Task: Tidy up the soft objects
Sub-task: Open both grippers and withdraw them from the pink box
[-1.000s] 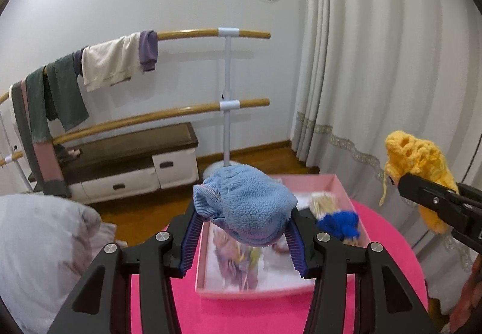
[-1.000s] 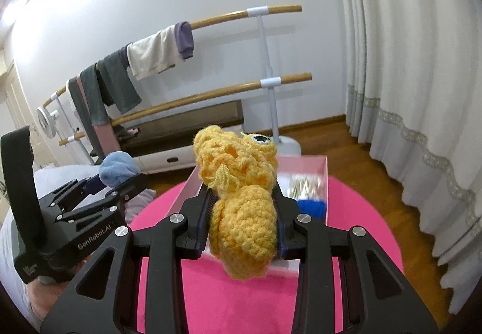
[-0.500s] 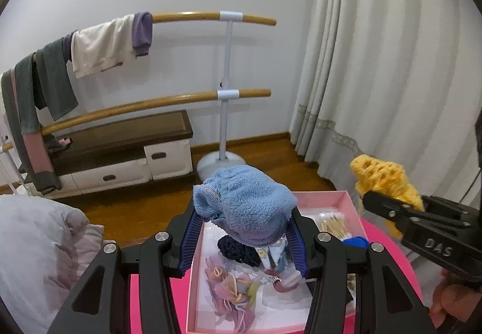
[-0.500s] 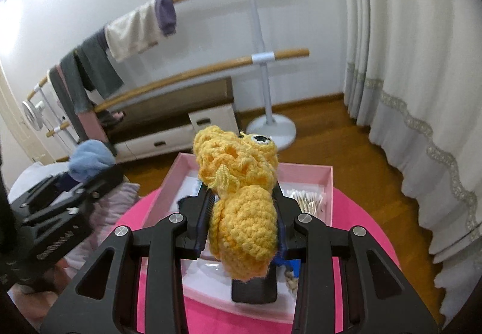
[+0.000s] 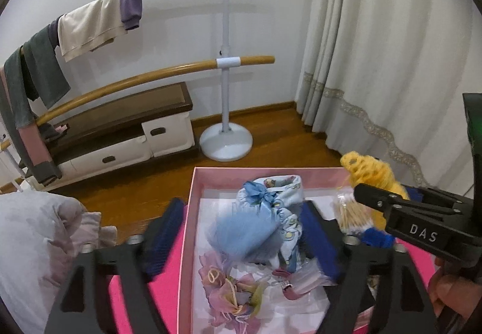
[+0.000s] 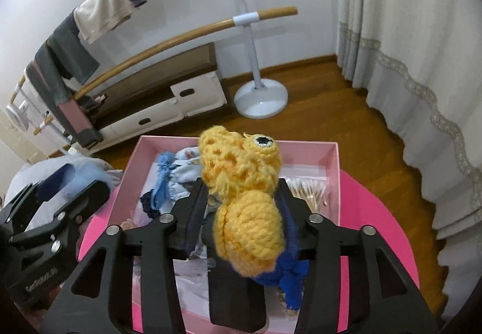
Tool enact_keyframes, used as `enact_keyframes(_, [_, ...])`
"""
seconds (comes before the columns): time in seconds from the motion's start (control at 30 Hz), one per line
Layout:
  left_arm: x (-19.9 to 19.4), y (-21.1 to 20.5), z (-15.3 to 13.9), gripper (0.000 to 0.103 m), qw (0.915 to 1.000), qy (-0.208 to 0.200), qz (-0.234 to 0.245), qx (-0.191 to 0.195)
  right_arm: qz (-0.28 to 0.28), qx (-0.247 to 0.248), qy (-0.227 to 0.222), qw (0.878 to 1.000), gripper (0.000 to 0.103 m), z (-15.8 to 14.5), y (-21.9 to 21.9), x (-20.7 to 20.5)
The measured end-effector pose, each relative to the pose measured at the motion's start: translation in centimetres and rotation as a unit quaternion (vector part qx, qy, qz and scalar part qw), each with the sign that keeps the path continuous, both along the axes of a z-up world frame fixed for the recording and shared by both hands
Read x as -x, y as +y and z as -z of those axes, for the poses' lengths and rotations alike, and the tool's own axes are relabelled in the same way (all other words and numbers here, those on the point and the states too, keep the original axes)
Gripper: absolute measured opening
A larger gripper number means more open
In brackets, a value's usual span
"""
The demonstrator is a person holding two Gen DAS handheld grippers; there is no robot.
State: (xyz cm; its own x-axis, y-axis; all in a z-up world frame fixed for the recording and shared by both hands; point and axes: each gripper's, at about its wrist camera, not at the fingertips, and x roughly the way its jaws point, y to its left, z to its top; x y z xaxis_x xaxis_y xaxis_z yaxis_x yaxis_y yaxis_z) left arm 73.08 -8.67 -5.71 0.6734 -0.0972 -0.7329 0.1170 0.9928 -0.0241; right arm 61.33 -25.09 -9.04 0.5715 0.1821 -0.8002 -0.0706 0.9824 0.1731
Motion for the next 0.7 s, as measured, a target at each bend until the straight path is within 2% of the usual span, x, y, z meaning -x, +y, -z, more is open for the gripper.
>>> enact_keyframes(0.03, [-0.5, -0.1, 0.1, 0.091, 1.0000, 0.000, -0.002, -0.001, 0.004, -0.005, 0.001, 1.000, 0.049, 0.2, -0.3, 0.0])
enact_keyframes(0.1, [-1.2, -0.2, 0.1, 0.103, 1.0000, -0.005, -0.007, 0.003, 0.009, -0.013, -0.002, 1.000, 0.072, 0.2, -0.9, 0.1])
enact_keyframes(0.13, [-1.5, -0.1, 0.1, 0.103, 0.9999, -0.006, -0.012, 0.003, 0.011, -0.016, -0.005, 1.000, 0.078, 0.2, -1.1, 0.3])
enact_keyframes(0.17, [-1.2, 0.0, 0.2, 0.103, 0.9999, -0.006, -0.014, 0.004, 0.016, -0.018, -0.012, 1.000, 0.088, 0.0, -1.4, 0.6])
enact_keyframes(0.27, [-1.1, 0.3, 0.1, 0.103, 0.9996, -0.010, -0.024, 0.006, 0.028, -0.026, -0.024, 0.999, 0.102, -0.6, -2.0, 1.3])
enact_keyframes(0.4, [-0.4, 0.5, -0.5, 0.103, 0.9989, -0.026, -0.040, 0.004, 0.038, -0.029, -0.035, 0.998, 0.103, -1.8, -2.4, 2.6])
enact_keyframes(0.53, [0.9, 0.0, -1.3, 0.103, 0.9971, -0.051, -0.053, -0.018, 0.038, -0.021, -0.047, 0.998, 0.103, -3.1, -2.0, 4.3])
enact_keyframes(0.63, [3.2, -0.1, -1.7, 0.103, 0.9969, -0.060, -0.051, -0.008, 0.038, -0.022, -0.059, 0.997, 0.103, -4.2, -1.8, 6.2])
enact_keyframes(0.7, [6.2, 0.1, -1.7, 0.103, 0.9964, -0.068, -0.050, -0.005, 0.036, -0.016, -0.074, 0.996, 0.103, -5.3, -1.3, 8.2])
